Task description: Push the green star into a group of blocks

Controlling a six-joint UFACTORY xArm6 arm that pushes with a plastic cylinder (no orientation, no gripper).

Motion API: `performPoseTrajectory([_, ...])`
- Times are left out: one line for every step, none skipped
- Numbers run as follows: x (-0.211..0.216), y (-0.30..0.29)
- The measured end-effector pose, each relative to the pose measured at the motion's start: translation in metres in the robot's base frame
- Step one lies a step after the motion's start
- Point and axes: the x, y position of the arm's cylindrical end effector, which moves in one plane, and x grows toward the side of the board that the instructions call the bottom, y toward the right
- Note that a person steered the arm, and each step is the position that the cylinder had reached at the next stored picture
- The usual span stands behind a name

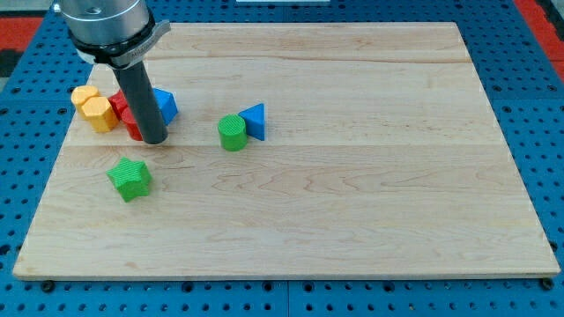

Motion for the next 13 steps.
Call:
performPoseTrajectory([0.020,0.044])
performPoseTrajectory([0.084,0.068])
performPoseTrajectory([0.100,0.032])
performPoseTrajectory([0.092,-0.007])
performPoseTrajectory([0.092,-0.036])
performPoseTrajectory([0.092,-0.036])
performPoseTrajectory([0.087,-0.032])
performPoseTrajectory([0.068,-0.035])
performPoseTrajectory([0.044,-0.035])
performPoseTrajectory([0.024,-0.035])
performPoseTrajectory([0.017,-0.035])
performPoseTrajectory([0.017,-0.031])
performPoseTrajectory([0.017,-0.029])
